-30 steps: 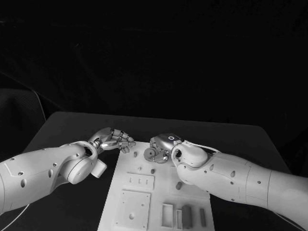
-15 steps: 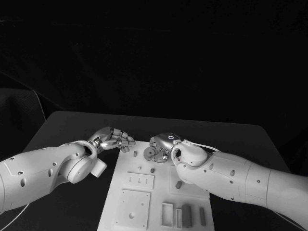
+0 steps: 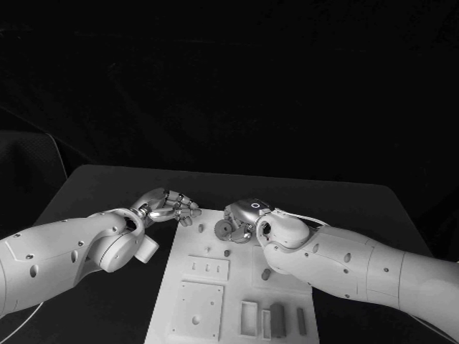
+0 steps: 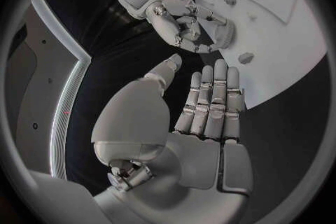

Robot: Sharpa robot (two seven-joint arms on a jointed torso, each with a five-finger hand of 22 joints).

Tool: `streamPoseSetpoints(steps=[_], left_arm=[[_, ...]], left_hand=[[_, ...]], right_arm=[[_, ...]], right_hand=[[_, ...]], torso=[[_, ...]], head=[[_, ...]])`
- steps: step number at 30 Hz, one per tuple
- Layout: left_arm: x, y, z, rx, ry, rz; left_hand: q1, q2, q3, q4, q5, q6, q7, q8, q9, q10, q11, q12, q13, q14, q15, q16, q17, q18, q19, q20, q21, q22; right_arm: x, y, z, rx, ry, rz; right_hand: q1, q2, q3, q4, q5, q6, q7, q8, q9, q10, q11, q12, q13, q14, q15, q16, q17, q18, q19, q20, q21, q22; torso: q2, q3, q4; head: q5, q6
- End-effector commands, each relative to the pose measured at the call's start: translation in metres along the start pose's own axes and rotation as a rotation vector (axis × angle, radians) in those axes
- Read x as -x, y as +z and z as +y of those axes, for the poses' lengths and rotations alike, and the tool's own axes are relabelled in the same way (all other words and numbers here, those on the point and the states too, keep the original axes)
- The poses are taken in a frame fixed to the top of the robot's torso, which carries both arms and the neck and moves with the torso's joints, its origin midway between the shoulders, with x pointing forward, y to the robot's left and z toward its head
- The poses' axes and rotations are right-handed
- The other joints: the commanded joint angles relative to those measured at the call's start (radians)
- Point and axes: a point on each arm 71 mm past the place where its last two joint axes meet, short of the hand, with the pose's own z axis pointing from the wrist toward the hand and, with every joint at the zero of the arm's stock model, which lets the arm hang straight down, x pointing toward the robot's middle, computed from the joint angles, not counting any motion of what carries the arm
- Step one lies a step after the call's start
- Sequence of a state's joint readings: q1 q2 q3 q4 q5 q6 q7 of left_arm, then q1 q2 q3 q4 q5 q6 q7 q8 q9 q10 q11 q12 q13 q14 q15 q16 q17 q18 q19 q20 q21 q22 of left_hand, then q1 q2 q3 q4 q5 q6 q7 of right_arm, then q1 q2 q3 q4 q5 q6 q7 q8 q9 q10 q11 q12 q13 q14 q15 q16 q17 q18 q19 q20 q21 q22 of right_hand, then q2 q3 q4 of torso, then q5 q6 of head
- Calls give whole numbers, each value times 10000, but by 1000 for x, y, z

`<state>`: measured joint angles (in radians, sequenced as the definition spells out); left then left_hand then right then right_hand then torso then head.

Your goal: Assemble the parts on the task board

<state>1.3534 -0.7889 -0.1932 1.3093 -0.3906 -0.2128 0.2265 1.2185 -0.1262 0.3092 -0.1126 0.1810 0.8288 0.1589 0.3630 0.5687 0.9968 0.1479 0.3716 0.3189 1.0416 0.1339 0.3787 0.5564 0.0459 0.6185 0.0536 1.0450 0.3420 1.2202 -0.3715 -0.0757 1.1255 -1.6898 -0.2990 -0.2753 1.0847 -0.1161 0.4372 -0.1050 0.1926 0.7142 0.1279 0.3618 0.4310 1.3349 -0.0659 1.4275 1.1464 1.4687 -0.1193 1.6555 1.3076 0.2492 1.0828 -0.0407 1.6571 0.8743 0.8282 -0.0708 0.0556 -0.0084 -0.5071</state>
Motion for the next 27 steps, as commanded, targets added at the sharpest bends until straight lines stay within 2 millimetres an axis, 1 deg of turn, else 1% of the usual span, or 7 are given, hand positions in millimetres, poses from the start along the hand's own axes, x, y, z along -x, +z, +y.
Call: streamPoseSetpoints(steps=[1,8,16,19,20,24,27], left_arm=[[0,1,-2,-96,-6,-3],[-1,1,-2,-102,-7,4],[-1,1,-2,-106,-8,20],[-1,1,-2,-100,-5,15],[-1,1,-2,-97,-4,11],[0,1,-2,-95,-3,4],[0,1,-2,-88,-1,-2]], left_hand=[[18,61,-55,25,52,13,31,-36,-17,68,22,-60,7,54,-1,-38,10,144,79,-7,-66,-17],[18,60,-57,25,52,12,32,-38,-18,67,24,-62,7,54,-1,-39,11,144,80,-8,-67,-17],[18,60,-58,25,52,10,34,-41,-20,67,26,-65,7,55,-1,-40,12,144,80,-8,-67,-17],[19,59,-59,25,52,9,34,-42,-20,67,27,-66,7,55,-1,-41,13,144,81,-8,-68,-17],[19,59,-59,25,52,9,35,-43,-20,67,27,-67,7,55,-1,-41,13,144,81,-8,-68,-17],[19,59,-60,25,51,7,35,-45,-21,67,28,-68,7,56,-1,-42,13,144,81,-8,-68,-17],[19,58,-60,25,51,7,36,-46,-21,66,29,-69,6,56,-1,-42,14,144,81,-8,-68,-17]], right_arm=[[-4,-1,2,47,-93,263],[-3,-1,1,-2,-72,172],[-2,0,4,12,-1,-29],[-2,0,4,6,54,-71],[-2,0,4,9,61,-56],[-2,0,3,3,95,-36],[-2,-1,3,-3,93,-24]], right_hand=[[-4,28,7,29,0,254,299,31,31,-57,12,-39,-15,1821,-6,1115,2522,126,12,-61,1250,13],[-1,38,11,29,0,256,296,31,31,-57,12,-40,-17,1811,-6,1109,2507,126,12,-62,1248,13],[1,45,14,30,0,258,294,31,31,-57,12,-43,-18,1792,-6,1099,2480,126,12,-62,1247,13],[-44,-36,-21,38,-14,208,293,-6,19,-65,17,-58,-28,1776,-4,1085,2457,126,6,-60,1238,13],[-84,-113,-50,47,-17,111,290,-68,-4,-75,23,-78,-39,1763,-3,1072,2437,126,0,-58,1227,11],[-157,-299,-88,77,-15,-299,308,-295,-93,-80,34,-122,-67,1762,-3,1054,2425,126,-6,-56,1197,4],[-190,-385,-94,100,-16,-450,320,-367,-122,-79,36,-137,-76,1757,-3,1045,2411,126,-4,-56,1188,1]], torso=[[-1,0,-1],[1,-4,9],[2,-8,6],[1,-12,11],[1,-14,13],[-2,-16,6],[0,-13,1]], head=[[11,-3],[12,2],[18,1],[13,-11],[11,-10],[17,-17],[23,-30]])
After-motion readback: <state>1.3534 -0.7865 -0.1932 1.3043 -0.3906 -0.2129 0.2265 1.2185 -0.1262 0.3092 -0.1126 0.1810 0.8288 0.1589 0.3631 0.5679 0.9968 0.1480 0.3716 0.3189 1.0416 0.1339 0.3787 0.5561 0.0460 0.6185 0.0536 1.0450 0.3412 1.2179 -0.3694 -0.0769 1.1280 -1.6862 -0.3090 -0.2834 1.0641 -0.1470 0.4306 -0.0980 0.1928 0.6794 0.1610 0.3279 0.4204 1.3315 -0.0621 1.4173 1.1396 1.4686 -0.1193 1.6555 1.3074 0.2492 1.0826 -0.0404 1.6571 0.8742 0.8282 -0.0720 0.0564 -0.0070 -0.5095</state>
